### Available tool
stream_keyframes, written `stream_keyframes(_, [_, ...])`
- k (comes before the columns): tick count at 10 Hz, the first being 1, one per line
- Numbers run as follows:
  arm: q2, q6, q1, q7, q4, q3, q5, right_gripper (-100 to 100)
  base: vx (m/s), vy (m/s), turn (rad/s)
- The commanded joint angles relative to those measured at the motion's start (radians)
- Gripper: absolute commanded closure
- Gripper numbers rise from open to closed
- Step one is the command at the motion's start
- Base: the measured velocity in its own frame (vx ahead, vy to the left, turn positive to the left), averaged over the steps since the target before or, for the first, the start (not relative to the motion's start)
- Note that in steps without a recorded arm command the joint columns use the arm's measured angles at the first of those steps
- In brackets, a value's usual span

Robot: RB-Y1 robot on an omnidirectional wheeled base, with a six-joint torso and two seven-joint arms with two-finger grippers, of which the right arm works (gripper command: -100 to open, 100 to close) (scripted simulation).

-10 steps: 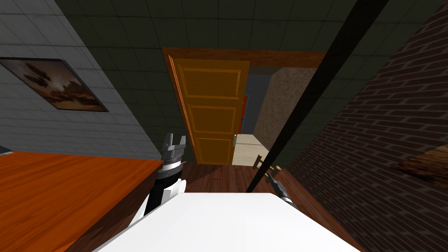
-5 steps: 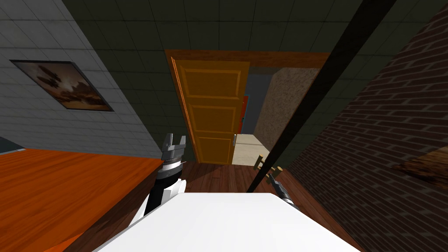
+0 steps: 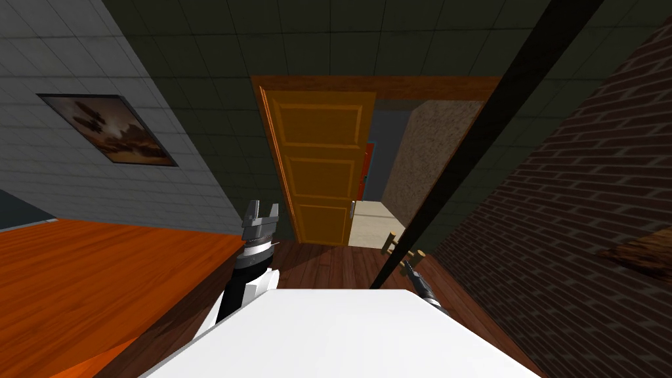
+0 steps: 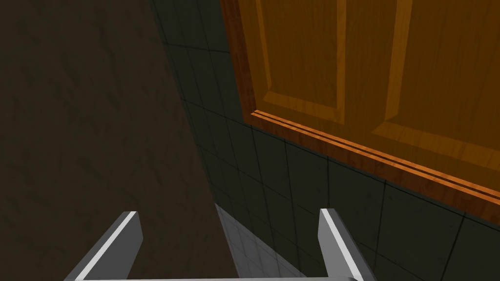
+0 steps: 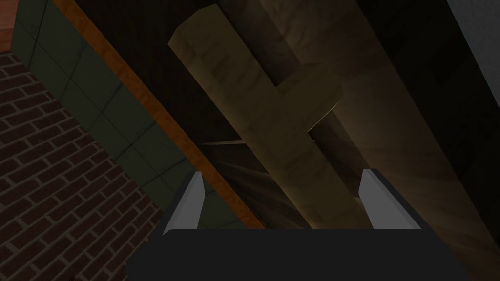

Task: Pull the door open

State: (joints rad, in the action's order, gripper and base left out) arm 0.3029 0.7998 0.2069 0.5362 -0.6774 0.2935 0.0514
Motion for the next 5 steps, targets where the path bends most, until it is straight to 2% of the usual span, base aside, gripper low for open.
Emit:
stream_keyframes(1, [0.017,0.001,-0.020,-0.040,-0.005,0.021,-0.023,100,-0.029,-0.010,0.029])
stream_keyframes(5, [0.018,0.001,-0.021,-0.080,-0.003,0.019,-0.035,100,-0.021,-0.013,0.025])
